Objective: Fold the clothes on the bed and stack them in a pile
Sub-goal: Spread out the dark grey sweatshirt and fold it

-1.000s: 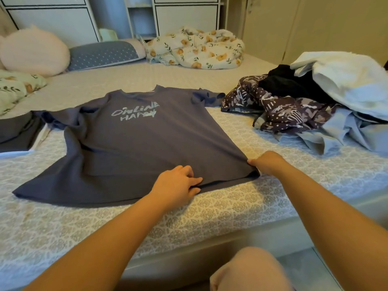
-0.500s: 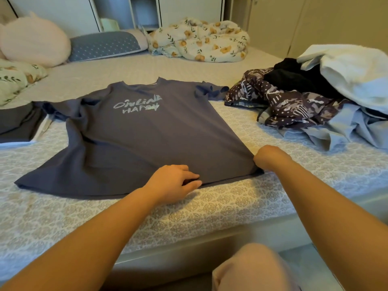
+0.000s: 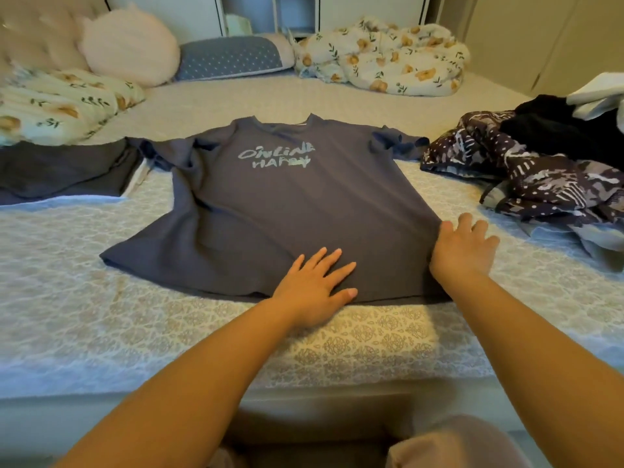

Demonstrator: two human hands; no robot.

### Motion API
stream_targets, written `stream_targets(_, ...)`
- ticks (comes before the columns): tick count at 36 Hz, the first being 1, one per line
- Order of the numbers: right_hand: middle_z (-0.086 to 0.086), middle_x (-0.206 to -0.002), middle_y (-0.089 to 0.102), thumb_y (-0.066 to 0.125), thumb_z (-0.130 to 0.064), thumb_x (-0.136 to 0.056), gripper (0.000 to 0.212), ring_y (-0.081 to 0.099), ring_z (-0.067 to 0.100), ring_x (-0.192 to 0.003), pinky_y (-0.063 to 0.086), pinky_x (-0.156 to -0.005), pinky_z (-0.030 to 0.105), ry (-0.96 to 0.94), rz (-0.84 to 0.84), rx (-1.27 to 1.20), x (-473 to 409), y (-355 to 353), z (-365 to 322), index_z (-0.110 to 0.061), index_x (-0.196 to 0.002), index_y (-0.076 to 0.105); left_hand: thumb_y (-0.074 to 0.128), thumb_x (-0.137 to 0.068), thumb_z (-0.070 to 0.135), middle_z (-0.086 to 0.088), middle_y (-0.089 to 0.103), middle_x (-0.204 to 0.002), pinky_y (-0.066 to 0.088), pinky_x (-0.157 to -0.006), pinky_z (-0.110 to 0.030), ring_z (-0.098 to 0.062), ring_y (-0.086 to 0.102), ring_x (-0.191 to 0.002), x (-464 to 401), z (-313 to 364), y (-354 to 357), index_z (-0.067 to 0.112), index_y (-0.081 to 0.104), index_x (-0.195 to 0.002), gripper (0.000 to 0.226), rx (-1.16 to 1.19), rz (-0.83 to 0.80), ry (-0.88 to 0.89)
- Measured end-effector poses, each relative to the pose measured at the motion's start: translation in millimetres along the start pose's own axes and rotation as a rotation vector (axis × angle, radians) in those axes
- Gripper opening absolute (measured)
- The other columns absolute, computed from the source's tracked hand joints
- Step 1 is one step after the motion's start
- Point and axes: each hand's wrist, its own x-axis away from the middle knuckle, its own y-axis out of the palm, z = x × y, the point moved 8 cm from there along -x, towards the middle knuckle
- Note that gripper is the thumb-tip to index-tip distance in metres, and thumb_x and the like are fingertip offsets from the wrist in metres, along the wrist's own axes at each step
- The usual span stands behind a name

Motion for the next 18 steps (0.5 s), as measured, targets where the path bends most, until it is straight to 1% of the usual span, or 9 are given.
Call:
stream_targets(2, 0.011, -0.145, 0.023, 0.064, -0.029, -0.084, 0.06, 0.026, 0.035, -0.13, 0.032, -0.101, 0.045, -0.238, 0.084, -0.091, 12.9, -14.1, -45.8, -0.021, -0.136, 0.036, 0.015, -0.094, 0.065, 0.014, -0.005, -0.159, -0.011, -0.115, -0.044, -0.011, -0.013, -0.145, 19.3, -22.6, -12.5, 0.046, 0.013, -0.148, 0.058, 0.012, 0.114, -0.035)
stream_targets(3, 0.01, -0.146, 0.023, 0.066, -0.032, -0.083, 0.061, 0.026, 0.034, -0.131, 0.033, -0.101, 0.045, -0.35, 0.107, -0.188, 23.4, -20.4, -70.2, -0.022, -0.136, 0.037, 0.018, -0.096, 0.062, 0.011, 0.002, -0.16, -0.009, -0.116, -0.045, -0.013, -0.007, -0.146, 32.5, -44.1, -23.9, 0.044, 0.021, -0.147, 0.055, 0.011, 0.22, -0.099)
stream_targets(4, 0.007, -0.147, 0.024, 0.066, -0.037, -0.084, 0.061, 0.027, 0.032, -0.132, 0.033, -0.1, 0.044, -0.435, 0.107, -0.291, 34.6, -25.1, -93.1, -0.024, -0.137, 0.039, 0.023, -0.097, 0.057, 0.006, 0.013, -0.159, -0.005, -0.117, -0.046, -0.016, 0.002, -0.146, 48.1, -70.4, -37.4, 0.04, 0.031, -0.146, 0.052, 0.007, 0.352, -0.19)
stream_targets(6, 0.002, -0.147, 0.027, 0.061, -0.047, -0.086, 0.06, 0.027, 0.028, -0.132, 0.033, -0.102, 0.043, -0.545, 0.029, -0.452, 57.5, -26.5, -136.1, -0.026, -0.138, 0.039, 0.036, -0.099, 0.046, -0.005, 0.034, -0.15, 0.008, -0.117, -0.049, -0.025, 0.023, -0.141, 91.3, -132.5, -61.8, 0.025, 0.047, -0.139, 0.046, -0.002, 0.613, -0.437)
stream_targets(7, 0.0, -0.147, 0.028, 0.057, -0.053, -0.087, 0.061, 0.026, 0.027, -0.133, 0.032, -0.103, 0.043, -0.588, -0.029, -0.515, 68.9, -23.8, -156.4, -0.027, -0.139, 0.039, 0.042, -0.098, 0.042, -0.009, 0.039, -0.145, 0.014, -0.115, -0.051, -0.029, 0.03, -0.136, 115.2, -164.8, -68.2, 0.019, 0.051, -0.135, 0.045, -0.014, 0.69, -0.579)
stream_targets(10, -0.005, -0.152, 0.025, 0.049, -0.066, -0.085, 0.068, 0.022, 0.022, -0.139, 0.026, -0.109, 0.042, -0.718, -0.153, -0.572, 98.8, -13.3, -208.3, -0.031, -0.143, 0.035, 0.049, -0.095, 0.04, -0.016, 0.038, -0.142, 0.026, -0.11, -0.05, -0.036, 0.033, -0.131, 177.5, -247.4, -66.0, 0.012, 0.044, -0.136, 0.05, 0.098, 0.691, -1.009)
stream_targets(12, -0.008, -0.156, 0.018, 0.042, -0.071, -0.085, 0.071, 0.014, 0.018, -0.143, 0.015, -0.115, 0.045, -0.785, -0.195, -0.506, 113.1, -3.3, -231.9, -0.036, -0.145, 0.03, 0.05, -0.093, 0.045, -0.017, 0.04, -0.14, 0.034, -0.102, -0.049, -0.036, 0.037, -0.127, 201.2, -281.3, -61.4, 0.011, 0.042, -0.138, 0.056, 0.21, 0.625, -1.174)
stream_targets(15, -0.012, -0.159, 0.007, 0.034, -0.076, -0.083, 0.074, 0.002, 0.014, -0.146, 0.001, -0.118, 0.049, -0.777, -0.232, -0.442, 120.3, 8.6, -244.7, -0.04, -0.147, 0.023, 0.05, -0.09, 0.057, -0.015, 0.049, -0.13, 0.042, -0.094, -0.047, -0.035, 0.046, -0.118, 208.4, -308.8, -61.0, 0.019, 0.054, -0.131, 0.056, 0.208, 0.511, -1.186)
stream_targets(18, -0.012, -0.16, -0.001, 0.03, -0.076, -0.085, 0.074, -0.005, 0.014, -0.147, -0.002, -0.117, 0.052, -0.764, -0.258, -0.397, 122.3, 12.6, -247.3, -0.04, -0.149, 0.016, 0.052, -0.085, 0.064, -0.011, 0.06, -0.114, 0.049, -0.087, -0.045, -0.033, 0.056, -0.104, 202.9, -321.3, -66.0, 0.025, 0.064, -0.115, 0.051, 0.294, 0.533, -1.132)
